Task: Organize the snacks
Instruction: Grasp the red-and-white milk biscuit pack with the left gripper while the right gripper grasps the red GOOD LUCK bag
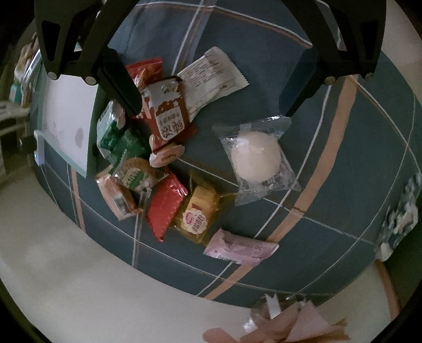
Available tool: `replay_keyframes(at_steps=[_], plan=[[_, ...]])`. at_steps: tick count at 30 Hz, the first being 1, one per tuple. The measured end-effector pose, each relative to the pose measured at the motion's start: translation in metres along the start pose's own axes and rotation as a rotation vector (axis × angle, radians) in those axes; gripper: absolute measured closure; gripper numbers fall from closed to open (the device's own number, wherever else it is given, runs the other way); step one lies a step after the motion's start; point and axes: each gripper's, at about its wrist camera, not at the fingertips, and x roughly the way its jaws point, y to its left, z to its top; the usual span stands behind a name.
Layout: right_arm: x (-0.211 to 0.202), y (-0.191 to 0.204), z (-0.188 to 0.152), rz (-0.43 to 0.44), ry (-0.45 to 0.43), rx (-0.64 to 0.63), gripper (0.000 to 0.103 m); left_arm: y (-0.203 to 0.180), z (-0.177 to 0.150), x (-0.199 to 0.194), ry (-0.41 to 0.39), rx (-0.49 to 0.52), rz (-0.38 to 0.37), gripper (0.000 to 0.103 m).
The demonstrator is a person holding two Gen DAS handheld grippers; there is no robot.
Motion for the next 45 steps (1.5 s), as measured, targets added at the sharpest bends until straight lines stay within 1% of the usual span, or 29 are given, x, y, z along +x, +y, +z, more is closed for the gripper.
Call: replay_keyframes(at_steps=[4,6,8,11,13,16,18,20,22,25,28,30,31,32,36,37,40,42,43,45], plan=[[0.007,0.001,0.002,0.028,0.021,0.011,0.001,-0.004,-0.001,0.006,0.003,-0.027,0.022,0.000],[0.012,0.003,0.003,0.046,0.037,0.016,0.004,-0.005,-0.002,0.010,0.001,-0.039,0.040,0.000],[0.016,0.005,0.004,0.059,0.051,0.017,0.011,-0.003,-0.003,0.013,0.002,-0.056,0.051,0.000],[0.021,0.011,0.006,0.071,0.064,0.009,0.014,0.000,-0.003,0.019,0.011,-0.078,0.065,0.000],[0.024,0.017,0.006,0.079,0.065,-0.008,0.018,0.004,-0.001,0.023,0.024,-0.114,0.074,0.000],[0.027,0.026,0.007,0.091,0.075,-0.027,0.022,0.007,0.002,0.026,0.027,-0.159,0.066,0.000],[0.030,0.030,0.008,0.101,0.086,-0.036,0.025,0.004,0.003,0.028,0.026,-0.157,0.066,0.000],[0.035,0.035,0.008,0.107,0.098,-0.048,0.030,0.001,0.003,0.031,0.026,-0.150,0.059,0.000],[0.040,0.038,0.008,0.108,0.109,-0.061,0.033,0.001,0.001,0.034,0.039,-0.148,0.053,0.000],[0.048,0.038,0.008,0.109,0.123,-0.060,0.035,-0.001,0.001,0.039,0.065,-0.148,0.015,0.002],[0.055,0.036,0.008,0.117,0.140,-0.052,0.038,-0.003,0.000,0.043,0.086,-0.149,-0.028,0.007],[0.058,0.036,0.007,0.120,0.145,-0.048,0.038,-0.005,-0.002,0.046,0.097,-0.146,-0.054,0.009],[0.059,0.035,0.007,0.121,0.146,-0.047,0.038,-0.005,-0.004,0.046,0.102,-0.145,-0.058,0.019],[0.059,0.035,0.007,0.121,0.145,-0.049,0.038,-0.006,-0.004,0.048,0.105,-0.143,-0.068,0.026],[0.059,0.035,0.007,0.114,0.141,-0.061,0.039,-0.013,-0.004,0.054,0.104,-0.134,-0.104,0.034],[0.059,0.034,0.007,0.115,0.142,-0.060,0.039,-0.014,-0.004,0.055,0.106,-0.135,-0.113,0.037],[0.061,0.034,0.006,0.110,0.150,-0.059,0.039,-0.017,-0.002,0.065,0.118,-0.139,-0.130,0.040],[0.063,0.031,0.004,0.114,0.160,-0.051,0.039,-0.018,0.000,0.072,0.129,-0.141,-0.129,0.044],[0.064,0.029,0.003,0.117,0.165,-0.046,0.040,-0.019,0.001,0.075,0.131,-0.141,-0.127,0.048],[0.065,0.026,0.002,0.126,0.170,-0.036,0.040,-0.019,0.002,0.077,0.130,-0.141,-0.123,0.048]])
